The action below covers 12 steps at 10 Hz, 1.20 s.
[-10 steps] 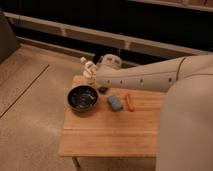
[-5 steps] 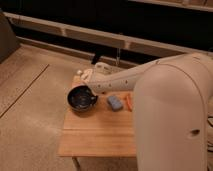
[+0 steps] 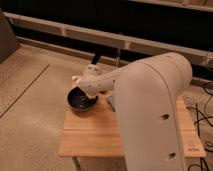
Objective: Place the bottle in the ceramic bowl
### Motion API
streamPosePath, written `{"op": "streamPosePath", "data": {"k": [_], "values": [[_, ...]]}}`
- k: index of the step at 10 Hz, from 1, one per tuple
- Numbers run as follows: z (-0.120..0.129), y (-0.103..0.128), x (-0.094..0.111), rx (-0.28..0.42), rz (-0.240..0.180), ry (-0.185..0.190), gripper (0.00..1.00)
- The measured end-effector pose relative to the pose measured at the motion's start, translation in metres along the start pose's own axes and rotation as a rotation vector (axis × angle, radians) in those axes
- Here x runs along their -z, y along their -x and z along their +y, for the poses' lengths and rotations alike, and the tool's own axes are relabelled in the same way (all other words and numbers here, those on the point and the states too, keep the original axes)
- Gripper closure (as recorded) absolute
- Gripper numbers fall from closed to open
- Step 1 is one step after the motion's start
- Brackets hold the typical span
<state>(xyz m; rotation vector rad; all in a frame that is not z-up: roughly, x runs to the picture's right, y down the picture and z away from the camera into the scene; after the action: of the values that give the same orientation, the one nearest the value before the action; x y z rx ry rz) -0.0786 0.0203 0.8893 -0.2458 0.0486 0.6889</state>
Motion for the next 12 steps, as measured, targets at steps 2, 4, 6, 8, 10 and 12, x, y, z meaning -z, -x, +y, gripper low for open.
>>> {"op": "streamPosePath", "data": {"k": [2,4,6,8,10,12], "values": [[0.008,0.005,-0.004,0.016,0.007,0.009,1.0],[0.016,0.006,-0.009,0.021,0.018,0.021,1.0],[0.021,0.005,-0.013,0.016,0.031,0.034,1.0],[0.027,0.002,-0.02,-0.002,0.049,0.06,0.98],[0.029,0.003,-0.025,-0.02,0.057,0.082,0.8],[0.028,0.003,-0.027,-0.029,0.063,0.091,0.61]]}}
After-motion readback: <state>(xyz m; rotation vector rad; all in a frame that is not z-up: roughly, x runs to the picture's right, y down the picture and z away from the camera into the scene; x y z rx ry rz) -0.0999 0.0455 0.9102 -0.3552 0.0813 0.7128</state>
